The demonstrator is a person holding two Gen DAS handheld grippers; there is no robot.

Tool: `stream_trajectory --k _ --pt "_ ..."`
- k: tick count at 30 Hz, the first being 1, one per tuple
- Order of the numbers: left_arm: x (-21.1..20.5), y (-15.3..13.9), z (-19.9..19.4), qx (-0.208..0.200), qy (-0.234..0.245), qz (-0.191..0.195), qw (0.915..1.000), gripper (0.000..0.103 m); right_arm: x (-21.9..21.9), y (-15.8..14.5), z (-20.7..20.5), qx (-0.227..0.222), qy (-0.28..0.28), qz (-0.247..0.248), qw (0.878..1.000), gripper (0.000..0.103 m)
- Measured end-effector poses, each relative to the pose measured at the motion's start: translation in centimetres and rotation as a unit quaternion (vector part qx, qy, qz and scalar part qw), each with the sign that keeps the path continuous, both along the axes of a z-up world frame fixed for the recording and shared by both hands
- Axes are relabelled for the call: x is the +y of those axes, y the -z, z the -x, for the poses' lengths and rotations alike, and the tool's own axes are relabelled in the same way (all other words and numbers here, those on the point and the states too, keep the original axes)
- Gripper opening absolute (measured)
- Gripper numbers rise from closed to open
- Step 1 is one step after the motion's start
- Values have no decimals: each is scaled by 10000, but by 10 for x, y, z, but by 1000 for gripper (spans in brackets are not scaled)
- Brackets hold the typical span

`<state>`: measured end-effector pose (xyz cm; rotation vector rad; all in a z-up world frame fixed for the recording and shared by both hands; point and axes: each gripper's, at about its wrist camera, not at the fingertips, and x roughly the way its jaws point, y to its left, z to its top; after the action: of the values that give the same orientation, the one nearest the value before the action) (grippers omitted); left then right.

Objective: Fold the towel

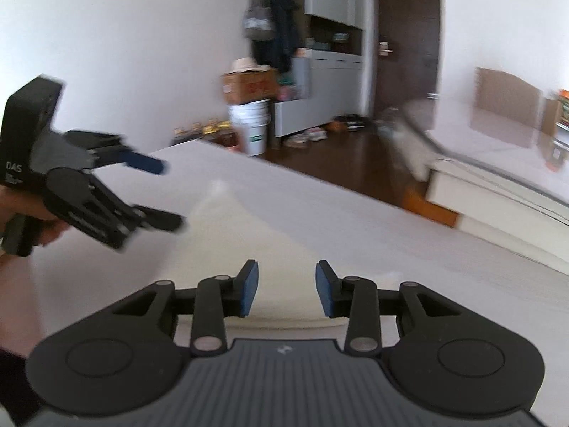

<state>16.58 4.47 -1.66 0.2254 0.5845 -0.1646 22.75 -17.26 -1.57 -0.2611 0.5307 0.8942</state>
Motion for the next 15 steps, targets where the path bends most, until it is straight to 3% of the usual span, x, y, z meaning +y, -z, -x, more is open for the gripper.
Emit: stream_trajectory --k 8,15 --pt "-23 17 18 262 186 -84 9994 97 19 21 23 112 -281 266 9992 41" --pt "-20 7 33 254 41 -81 9996 97 6 3 30 47 -35 174 9998 49"
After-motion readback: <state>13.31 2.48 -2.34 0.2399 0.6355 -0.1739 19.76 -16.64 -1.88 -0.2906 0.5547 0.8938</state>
